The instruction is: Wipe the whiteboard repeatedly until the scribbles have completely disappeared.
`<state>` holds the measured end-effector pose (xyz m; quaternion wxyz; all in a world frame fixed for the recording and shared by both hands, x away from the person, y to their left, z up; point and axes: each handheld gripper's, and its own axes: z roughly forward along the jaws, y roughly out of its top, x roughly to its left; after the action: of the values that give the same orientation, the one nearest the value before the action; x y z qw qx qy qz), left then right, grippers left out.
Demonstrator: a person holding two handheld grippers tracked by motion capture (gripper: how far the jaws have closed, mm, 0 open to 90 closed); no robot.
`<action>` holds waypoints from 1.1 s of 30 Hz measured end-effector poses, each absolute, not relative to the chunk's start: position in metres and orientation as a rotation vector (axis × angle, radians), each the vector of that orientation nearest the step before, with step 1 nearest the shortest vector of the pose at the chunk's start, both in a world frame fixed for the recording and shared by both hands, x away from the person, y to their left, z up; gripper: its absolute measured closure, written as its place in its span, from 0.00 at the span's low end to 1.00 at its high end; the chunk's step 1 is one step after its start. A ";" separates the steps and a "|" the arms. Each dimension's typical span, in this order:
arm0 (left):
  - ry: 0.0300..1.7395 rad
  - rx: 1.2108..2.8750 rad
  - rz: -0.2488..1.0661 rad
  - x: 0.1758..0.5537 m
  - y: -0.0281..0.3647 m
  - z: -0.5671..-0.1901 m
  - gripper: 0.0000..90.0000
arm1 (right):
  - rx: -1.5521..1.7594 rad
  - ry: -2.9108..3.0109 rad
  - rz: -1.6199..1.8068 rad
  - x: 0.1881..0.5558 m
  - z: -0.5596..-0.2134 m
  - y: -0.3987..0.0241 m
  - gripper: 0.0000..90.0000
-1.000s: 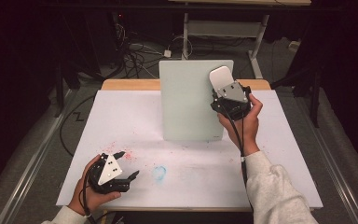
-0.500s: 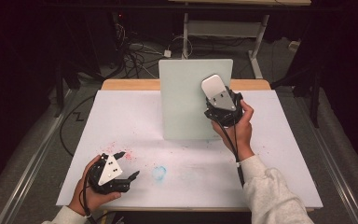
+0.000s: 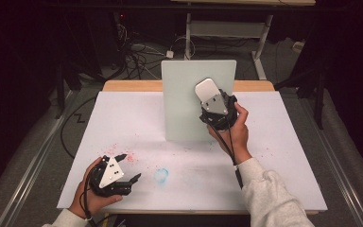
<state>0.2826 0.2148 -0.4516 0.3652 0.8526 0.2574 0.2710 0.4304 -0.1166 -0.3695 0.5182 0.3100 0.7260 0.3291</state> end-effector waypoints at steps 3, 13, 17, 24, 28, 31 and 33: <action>0.662 2.191 0.698 0.282 0.215 -0.451 0.23 | 0.779 1.707 0.798 0.433 -0.363 -0.126 0.34; 0.661 2.193 0.701 0.282 0.214 -0.452 0.23 | 0.868 1.678 0.824 0.431 -0.368 -0.157 0.34; 0.663 2.194 0.700 0.282 0.213 -0.452 0.23 | 0.870 1.686 0.822 0.427 -0.384 -0.159 0.34; 0.662 2.198 0.697 0.283 0.213 -0.453 0.23 | 0.842 1.730 0.780 0.420 -0.410 -0.152 0.34; 0.659 2.203 0.698 0.283 0.212 -0.453 0.23 | 0.814 1.753 0.746 0.417 -0.423 -0.147 0.34; 0.658 2.202 0.699 0.282 0.212 -0.453 0.23 | 0.791 1.776 0.723 0.415 -0.431 -0.141 0.34; 0.658 2.204 0.699 0.282 0.212 -0.453 0.23 | 0.764 1.806 0.710 0.413 -0.437 -0.135 0.34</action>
<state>0.2825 0.2120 -0.4528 0.3603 0.8553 0.2552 0.2712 0.4125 -0.1351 -0.4373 0.5038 0.3165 0.7480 0.2942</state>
